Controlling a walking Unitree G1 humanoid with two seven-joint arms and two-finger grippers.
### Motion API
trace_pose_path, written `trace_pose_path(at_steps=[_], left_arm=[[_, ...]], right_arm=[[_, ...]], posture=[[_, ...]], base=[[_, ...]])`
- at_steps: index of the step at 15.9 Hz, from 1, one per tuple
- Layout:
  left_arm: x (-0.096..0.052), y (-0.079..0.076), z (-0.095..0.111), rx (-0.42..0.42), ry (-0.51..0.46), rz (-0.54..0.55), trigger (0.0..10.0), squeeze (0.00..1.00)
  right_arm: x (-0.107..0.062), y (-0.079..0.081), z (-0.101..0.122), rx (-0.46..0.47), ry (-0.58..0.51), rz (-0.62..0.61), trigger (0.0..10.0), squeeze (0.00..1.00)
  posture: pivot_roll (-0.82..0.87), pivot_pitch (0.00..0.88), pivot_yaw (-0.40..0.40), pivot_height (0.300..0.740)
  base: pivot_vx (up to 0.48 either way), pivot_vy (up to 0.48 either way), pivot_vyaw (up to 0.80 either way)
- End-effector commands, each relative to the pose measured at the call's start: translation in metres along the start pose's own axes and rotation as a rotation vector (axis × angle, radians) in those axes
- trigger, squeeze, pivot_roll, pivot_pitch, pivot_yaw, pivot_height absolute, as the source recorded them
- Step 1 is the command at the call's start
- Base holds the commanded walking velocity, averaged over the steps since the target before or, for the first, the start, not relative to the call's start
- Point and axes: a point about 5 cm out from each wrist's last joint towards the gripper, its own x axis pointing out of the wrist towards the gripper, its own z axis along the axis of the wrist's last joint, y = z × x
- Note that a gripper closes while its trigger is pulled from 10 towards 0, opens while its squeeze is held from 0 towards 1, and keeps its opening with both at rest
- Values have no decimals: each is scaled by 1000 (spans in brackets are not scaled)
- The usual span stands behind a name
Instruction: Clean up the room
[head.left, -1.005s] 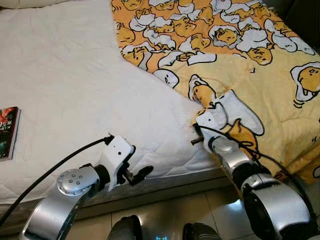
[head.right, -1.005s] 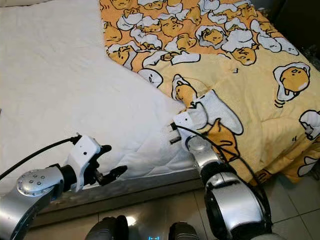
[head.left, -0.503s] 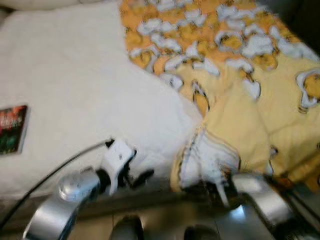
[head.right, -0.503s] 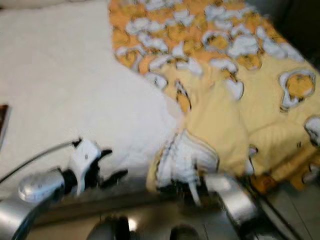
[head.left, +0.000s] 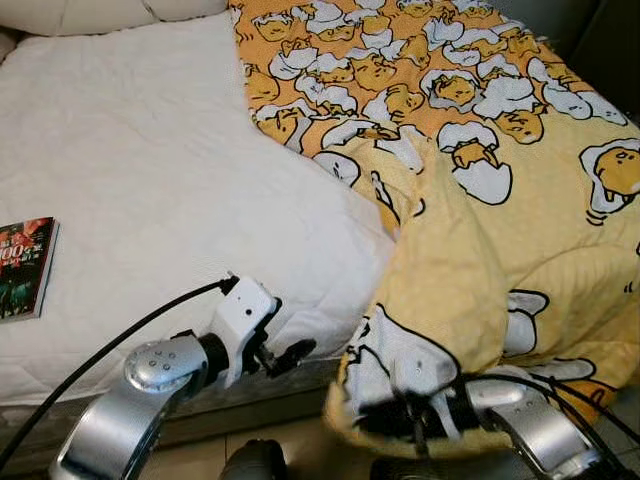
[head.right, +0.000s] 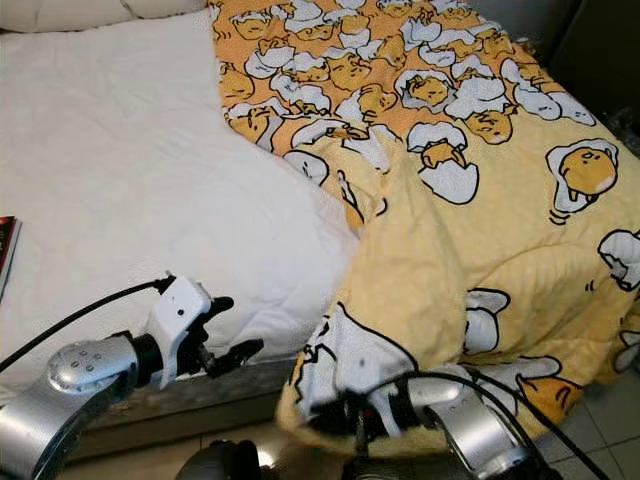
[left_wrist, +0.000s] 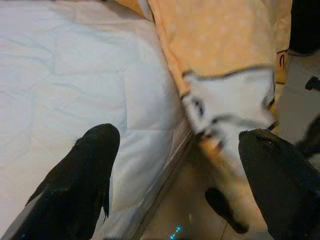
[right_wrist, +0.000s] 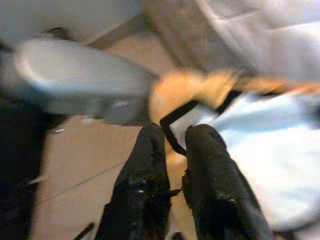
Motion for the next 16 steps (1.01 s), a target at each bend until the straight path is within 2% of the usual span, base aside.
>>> trace_pose_path(at_steps=[1, 3, 6, 7, 8, 10, 11, 12, 13, 15, 16], left_arm=[[0, 4, 0, 1, 2, 17, 10000, 0], [1, 10, 0, -1, 5, 36, 10000, 0], [10, 14, -4, -24, 8, 52, 10000, 0], [14, 15, -4, -47, -3, 49, 10000, 157], [21, 17, -4, -87, -23, 42, 10000, 1000], [34, 20, -5, -100, -29, 41, 10000, 1000], [35, 20, -5, -99, -33, 42, 10000, 1000], [38, 21, -5, -99, -43, 40, 10000, 1000], [41, 21, -5, -100, -48, 36, 10000, 1000], [71, 18, -5, -102, -69, -7, 10000, 1000], [77, 17, -4, -96, -70, -12, 10000, 1000]], right_arm=[[-3, -3, 1, -2, 21, -44, 10000, 1000], [-2, 4, -2, -9, 62, -42, 10000, 1000], [1, 0, 3, 34, -1, -148, 10000, 1000], [-1, -3, 5, 37, -13, -198, 10000, 1000], [-4, -10, 8, 57, -29, -287, 10000, 1000], [-18, -28, 10, 133, -82, -531, 10000, 1000], [-22, -32, 10, 163, -100, -590, 10000, 1000], [-29, -38, 9, 217, -133, -706, 10000, 1000], [-32, -39, 8, 234, -138, -751, 10000, 1000], [-52, -41, 3, 280, -148, -971, 10000, 1000], [-56, -41, 2, 294, -158, -994, 10000, 1000]], posture=[[-70, 103, 63, 740], [-70, 106, 60, 740], [-74, 109, 54, 740], [-78, 109, 52, 740], [-94, 110, 49, 740], [-106, 110, 51, 740], [-110, 111, 54, 740], [-123, 109, 62, 740], [-136, 109, 68, 740], [-186, 113, 82, 740], [-186, 113, 82, 740]], base=[[0, 0, 0], [0, 0, 0], [0, 0, 0], [0, 0, 0], [0, 0, 0], [0, 0, 0], [0, 0, 0], [0, 0, 0], [0, 0, 0], [0, 0, 0], [0, 0, 0]])
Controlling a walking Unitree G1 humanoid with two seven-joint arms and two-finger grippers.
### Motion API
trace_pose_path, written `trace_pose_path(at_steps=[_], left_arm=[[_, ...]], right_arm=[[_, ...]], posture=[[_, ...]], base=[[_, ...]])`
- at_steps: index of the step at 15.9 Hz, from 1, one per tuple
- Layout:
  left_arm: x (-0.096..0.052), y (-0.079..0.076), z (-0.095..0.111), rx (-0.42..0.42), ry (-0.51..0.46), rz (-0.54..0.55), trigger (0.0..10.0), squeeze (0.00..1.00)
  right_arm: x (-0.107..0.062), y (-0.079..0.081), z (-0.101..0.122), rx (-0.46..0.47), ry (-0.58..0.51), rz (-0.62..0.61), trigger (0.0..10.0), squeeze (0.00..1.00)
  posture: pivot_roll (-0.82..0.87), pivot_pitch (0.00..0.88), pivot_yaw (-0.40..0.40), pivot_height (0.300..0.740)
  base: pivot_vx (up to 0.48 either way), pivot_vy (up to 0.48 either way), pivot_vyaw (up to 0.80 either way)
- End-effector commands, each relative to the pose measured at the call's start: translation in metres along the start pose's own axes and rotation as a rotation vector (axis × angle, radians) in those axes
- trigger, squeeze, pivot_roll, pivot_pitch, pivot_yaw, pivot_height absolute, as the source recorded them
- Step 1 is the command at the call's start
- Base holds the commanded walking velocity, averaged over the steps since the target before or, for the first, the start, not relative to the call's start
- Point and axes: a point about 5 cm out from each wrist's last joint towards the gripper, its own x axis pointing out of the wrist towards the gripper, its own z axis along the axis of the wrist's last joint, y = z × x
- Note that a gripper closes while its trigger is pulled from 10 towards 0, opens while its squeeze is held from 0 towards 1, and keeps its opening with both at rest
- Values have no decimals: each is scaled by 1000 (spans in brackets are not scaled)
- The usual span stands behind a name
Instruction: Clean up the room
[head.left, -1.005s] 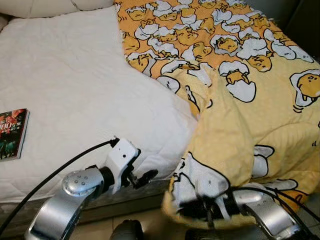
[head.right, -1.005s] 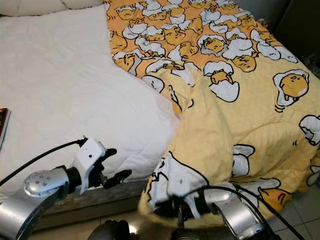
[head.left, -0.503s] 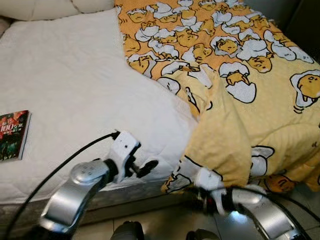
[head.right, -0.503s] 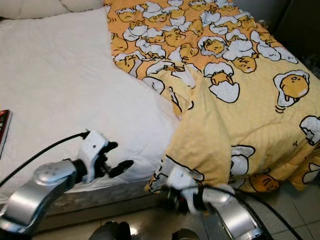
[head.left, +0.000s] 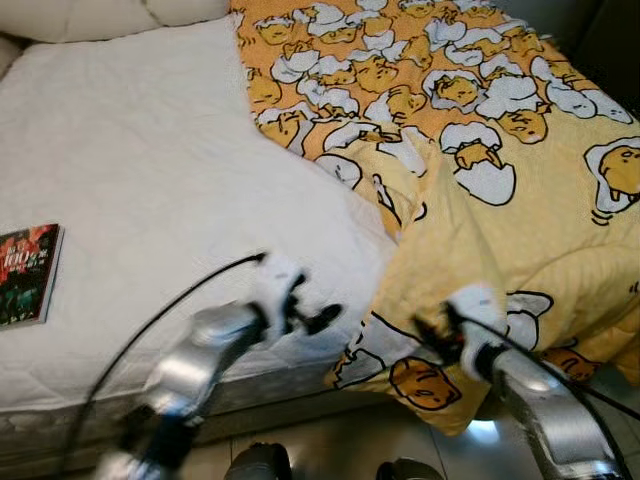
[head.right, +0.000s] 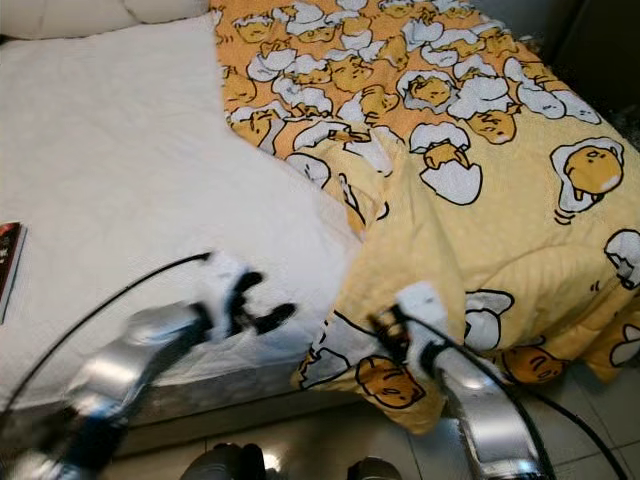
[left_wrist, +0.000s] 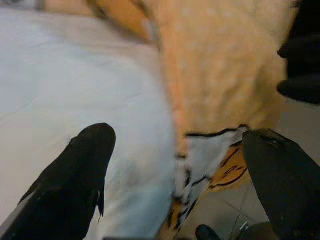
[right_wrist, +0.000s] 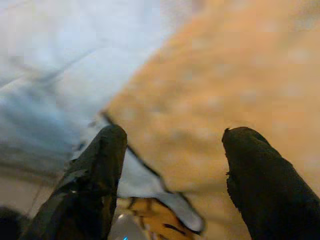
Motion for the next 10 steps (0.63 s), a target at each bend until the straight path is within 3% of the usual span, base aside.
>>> trace_pose_path(at_steps=[1, 3, 6, 7, 9, 10], left_arm=[[7, 1, -3, 19, 8, -5, 10000, 1000], [25, -3, 1, 20, -22, -25, 10000, 1000], [49, -14, -4, 51, 9, -70, 10000, 1000], [56, -15, -6, 33, 23, -61, 10000, 486], [65, -16, -9, -10, 38, -43, 10000, 0], [67, -17, -10, -13, 45, -35, 10000, 0]], right_arm=[[-7, -8, 0, 24, 2, -70, 10000, 1000], [-19, -20, -5, 58, 1, -181, 10000, 1000], [-34, -24, -8, 98, 4, -278, 10000, 1000], [-38, -23, -7, 109, -3, -272, 10000, 1000], [-45, -21, -1, 103, -22, -253, 10000, 1000], [-49, -21, 1, 104, -34, -245, 10000, 1000]], posture=[[-192, 114, 84, 740], [-238, 120, 76, 740], [-294, 149, 78, 740], [-317, 172, 80, 740], [-345, 202, 81, 740], [-361, 219, 81, 740]], base=[[0, 0, 0], [0, 0, 0], [0, 0, 0], [0, 0, 0], [0, 0, 0], [0, 0, 0]])
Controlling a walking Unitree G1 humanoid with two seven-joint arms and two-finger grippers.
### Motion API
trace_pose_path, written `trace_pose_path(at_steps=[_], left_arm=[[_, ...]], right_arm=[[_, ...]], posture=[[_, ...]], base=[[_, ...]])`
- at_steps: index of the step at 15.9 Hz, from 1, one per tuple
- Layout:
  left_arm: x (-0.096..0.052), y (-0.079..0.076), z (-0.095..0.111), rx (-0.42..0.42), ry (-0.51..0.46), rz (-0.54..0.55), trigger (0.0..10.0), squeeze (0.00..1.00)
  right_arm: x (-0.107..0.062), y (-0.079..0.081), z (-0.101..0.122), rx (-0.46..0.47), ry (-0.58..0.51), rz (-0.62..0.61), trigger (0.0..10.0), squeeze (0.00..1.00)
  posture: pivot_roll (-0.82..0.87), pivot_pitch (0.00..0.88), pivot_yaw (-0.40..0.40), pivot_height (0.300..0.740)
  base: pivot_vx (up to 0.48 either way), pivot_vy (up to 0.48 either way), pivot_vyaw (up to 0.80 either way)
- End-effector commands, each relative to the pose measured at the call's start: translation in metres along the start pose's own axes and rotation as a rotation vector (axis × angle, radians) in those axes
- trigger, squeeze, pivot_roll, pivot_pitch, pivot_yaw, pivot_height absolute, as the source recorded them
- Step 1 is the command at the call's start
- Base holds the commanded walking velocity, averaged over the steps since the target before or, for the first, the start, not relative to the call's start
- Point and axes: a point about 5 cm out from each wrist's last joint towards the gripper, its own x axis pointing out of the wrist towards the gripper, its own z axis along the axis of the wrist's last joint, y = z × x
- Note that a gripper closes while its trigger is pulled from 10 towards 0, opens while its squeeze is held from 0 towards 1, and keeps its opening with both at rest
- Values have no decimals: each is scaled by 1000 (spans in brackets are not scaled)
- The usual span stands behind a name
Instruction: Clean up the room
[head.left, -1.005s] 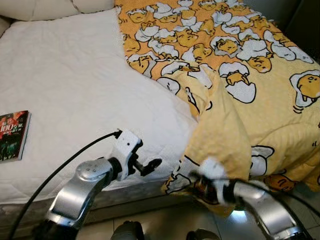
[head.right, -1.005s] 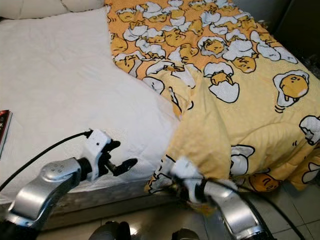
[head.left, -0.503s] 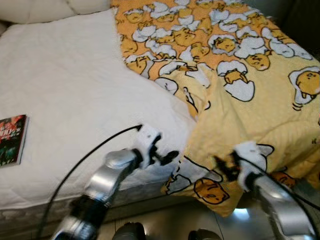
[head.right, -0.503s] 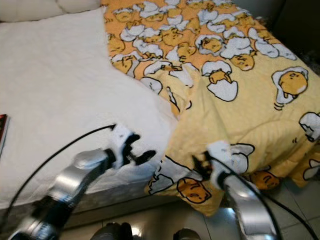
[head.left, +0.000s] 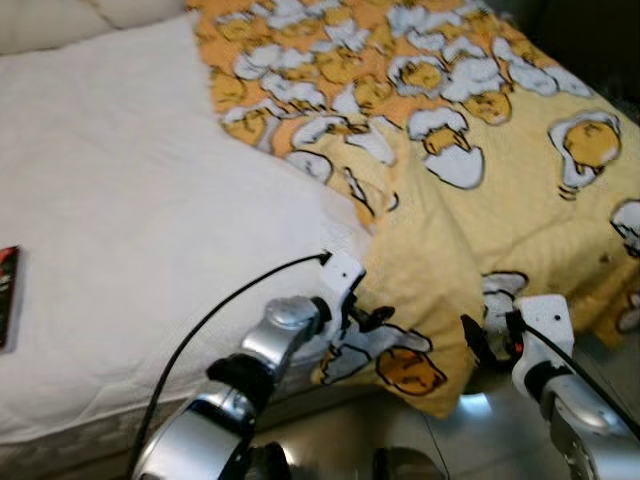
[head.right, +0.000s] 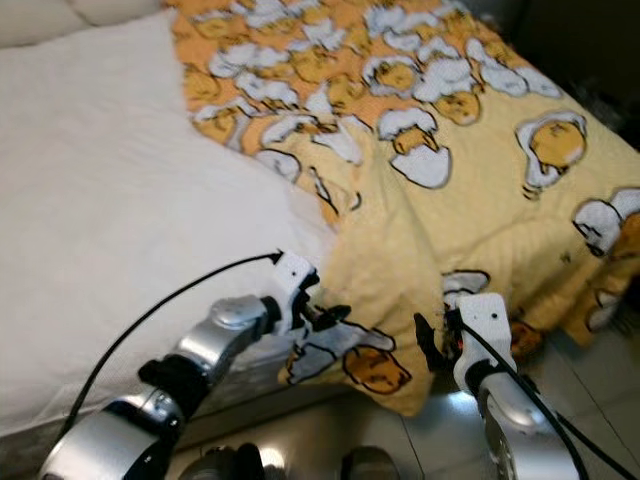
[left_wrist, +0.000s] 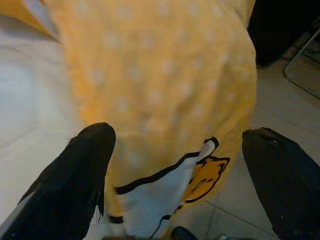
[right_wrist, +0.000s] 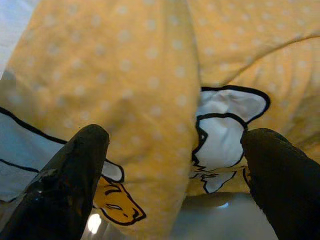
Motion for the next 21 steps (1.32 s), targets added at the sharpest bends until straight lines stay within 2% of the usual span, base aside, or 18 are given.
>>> trace_pose_path(at_steps=[1, 2, 3, 4, 5, 6, 7, 8, 11, 12, 13, 15, 18, 20, 21], left_arm=[[-1, 5, -3, -8, 13, 39, 10000, 0], [1, 6, -4, -3, 25, 64, 10000, 0], [2, 6, -5, -5, 33, 82, 10000, 0], [2, 9, -7, 27, 55, 132, 10000, 0], [0, 16, -8, 35, 73, 202, 10000, 0], [-2, 24, -6, 7, 61, 265, 10000, 0], [-3, 27, -4, -10, 52, 287, 10000, 0], [-3, 29, 2, -61, 3, 296, 10000, 0], [4, 18, 6, -132, -52, 237, 10000, 0], [6, 15, 4, -144, -45, 229, 9137, 0], [6, 13, 2, -128, -27, 233, 39, 0], [6, 13, -2, -104, -1, 266, 0, 0], [4, 16, 2, -115, -33, 242, 0, 0], [3, 18, 4, -159, -61, 242, 0, 0], [3, 18, 4, -150, -57, 235, 0, 0]], right_arm=[[-7, -1, 3, 7, -13, 15, 10000, 1000], [-15, 0, 4, -9, -5, 35, 10000, 1000], [-20, 1, 5, -21, 2, 50, 10000, 251], [-27, 2, 4, -36, 10, 65, 10000, 0], [-35, 2, 4, -43, 16, 62, 10000, 0], [-41, 0, 4, -41, 20, 57, 10000, 0], [-44, -1, 3, -40, 21, 57, 10000, 0], [-50, 0, 4, -25, 19, 74, 10000, 0], [-55, 4, 6, -18, -2, 111, 10000, 0], [-56, 4, 7, -18, -6, 120, 10000, 0], [-58, 5, 8, -23, -9, 131, 10000, 0], [-61, 4, 10, -28, -17, 148, 10000, 0], [-60, 2, 13, -24, -42, 181, 10000, 0], [-62, 11, 15, -41, -56, 300, 10000, 0], [-65, 12, 14, -62, -49, 345, 10000, 0]], posture=[[-384, 238, 81, 740], [-411, 262, 80, 740], [-420, 271, 78, 740], [-436, 289, 75, 740], [-450, 306, 72, 740], [-452, 315, 68, 740], [-451, 317, 68, 740], [-450, 318, 71, 740], [-463, 316, 71, 740], [-469, 317, 72, 740], [-476, 316, 70, 740], [-481, 310, 68, 740], [-467, 305, 70, 740], [-463, 303, 78, 740], [-462, 304, 83, 740]], base=[[0, 0, 0], [0, 0, 0], [0, 0, 0], [0, 0, 0], [0, 0, 0], [0, 0, 0], [0, 0, 0], [0, 0, 0], [0, 0, 0], [0, 0, 0], [0, 0, 0], [0, 0, 0], [0, 0, 0], [0, 0, 0], [0, 0, 0]])
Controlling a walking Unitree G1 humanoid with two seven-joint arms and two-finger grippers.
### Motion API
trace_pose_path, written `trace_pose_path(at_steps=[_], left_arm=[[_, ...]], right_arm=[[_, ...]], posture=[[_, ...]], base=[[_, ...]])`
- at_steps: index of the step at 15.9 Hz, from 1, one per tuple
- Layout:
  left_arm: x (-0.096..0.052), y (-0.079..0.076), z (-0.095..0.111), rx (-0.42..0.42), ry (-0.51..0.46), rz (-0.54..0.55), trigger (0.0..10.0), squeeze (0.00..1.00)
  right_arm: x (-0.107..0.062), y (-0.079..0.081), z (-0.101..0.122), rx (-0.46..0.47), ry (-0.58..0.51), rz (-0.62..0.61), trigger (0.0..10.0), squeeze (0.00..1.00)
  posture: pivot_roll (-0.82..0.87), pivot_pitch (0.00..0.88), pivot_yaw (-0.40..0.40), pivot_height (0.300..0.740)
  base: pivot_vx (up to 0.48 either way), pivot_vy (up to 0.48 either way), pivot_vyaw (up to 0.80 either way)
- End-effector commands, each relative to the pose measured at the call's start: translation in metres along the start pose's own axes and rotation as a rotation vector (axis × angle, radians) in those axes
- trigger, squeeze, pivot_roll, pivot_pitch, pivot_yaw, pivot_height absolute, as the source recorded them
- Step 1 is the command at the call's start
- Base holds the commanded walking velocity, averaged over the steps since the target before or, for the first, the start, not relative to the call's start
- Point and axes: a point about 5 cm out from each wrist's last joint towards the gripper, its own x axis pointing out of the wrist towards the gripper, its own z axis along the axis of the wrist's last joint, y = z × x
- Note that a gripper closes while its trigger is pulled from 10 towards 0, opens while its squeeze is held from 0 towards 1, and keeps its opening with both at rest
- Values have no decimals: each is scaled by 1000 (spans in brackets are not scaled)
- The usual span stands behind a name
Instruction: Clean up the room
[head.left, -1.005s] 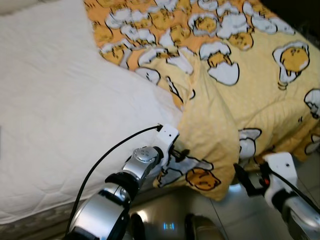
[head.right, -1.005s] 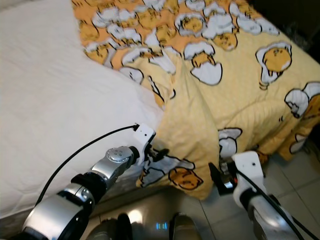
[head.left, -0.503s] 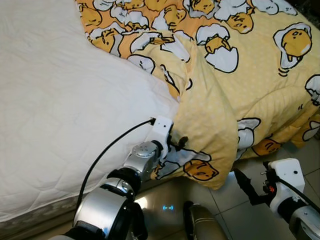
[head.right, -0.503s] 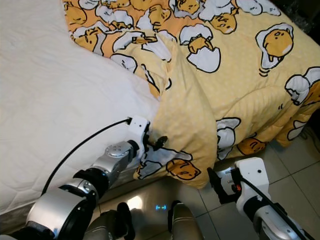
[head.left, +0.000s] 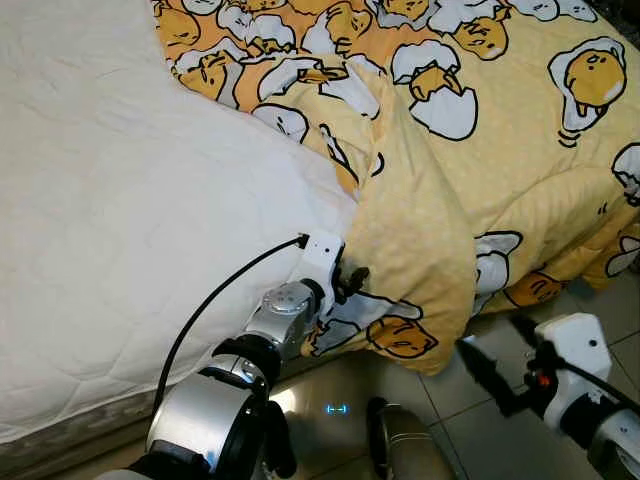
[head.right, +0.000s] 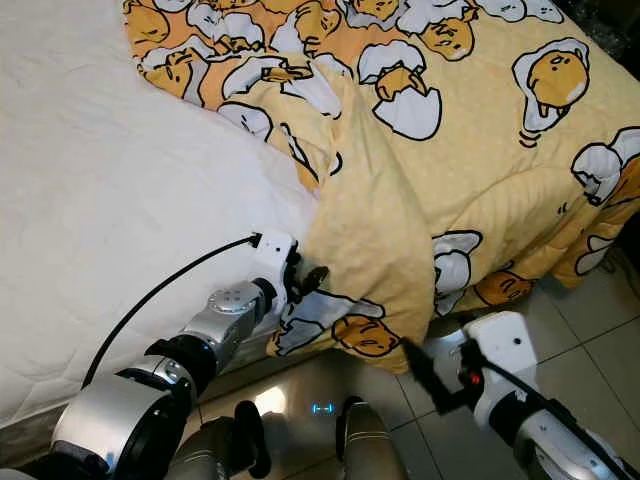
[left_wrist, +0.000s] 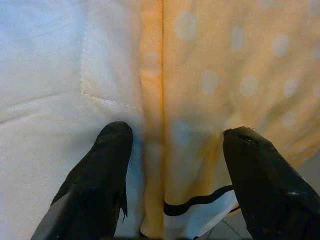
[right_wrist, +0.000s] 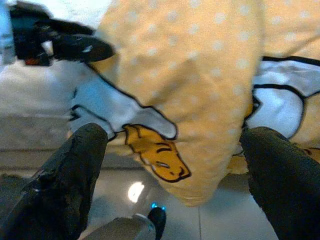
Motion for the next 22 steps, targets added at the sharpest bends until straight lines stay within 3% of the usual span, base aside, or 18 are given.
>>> trace_pose_path(at_steps=[1, 3, 4, 7, 15, 18, 22], left_arm=[[-1, -5, -9, -10, 40, -31, 0, 0], [0, -6, -9, -26, 36, -48, 0, 0], [0, -11, -11, -36, 38, -84, 0, 0], [0, -15, -13, -34, 42, -116, 0, 0], [-3, -7, -11, -83, 19, -123, 0, 0], [-10, 5, -16, -114, 9, -128, 0, 0], [-24, 18, -28, -118, -30, -167, 0, 0]], right_arm=[[-6, 5, -1, -4, 1, 74, 10000, 0], [-9, 7, 0, -10, 5, 137, 10000, 0], [-16, 14, 2, -25, 14, 261, 10000, 0], [-20, 15, 5, -27, 11, 327, 10000, 0], [-14, 3, 0, -54, -4, 302, 10000, 0], [-9, -6, -4, -61, -23, 279, 10000, 0], [-1, -6, -3, -64, -50, 284, 10000, 0]], posture=[[-461, 304, 86, 740], [-463, 300, 90, 740], [-463, 301, 94, 740], [-462, 303, 95, 740], [-434, 289, 105, 740], [-407, 276, 110, 740], [-344, 252, 111, 740]], base=[[0, 0, 0], [0, 0, 0], [0, 0, 0], [0, 0, 0], [0, 0, 0], [0, 0, 0], [0, 0, 0]])
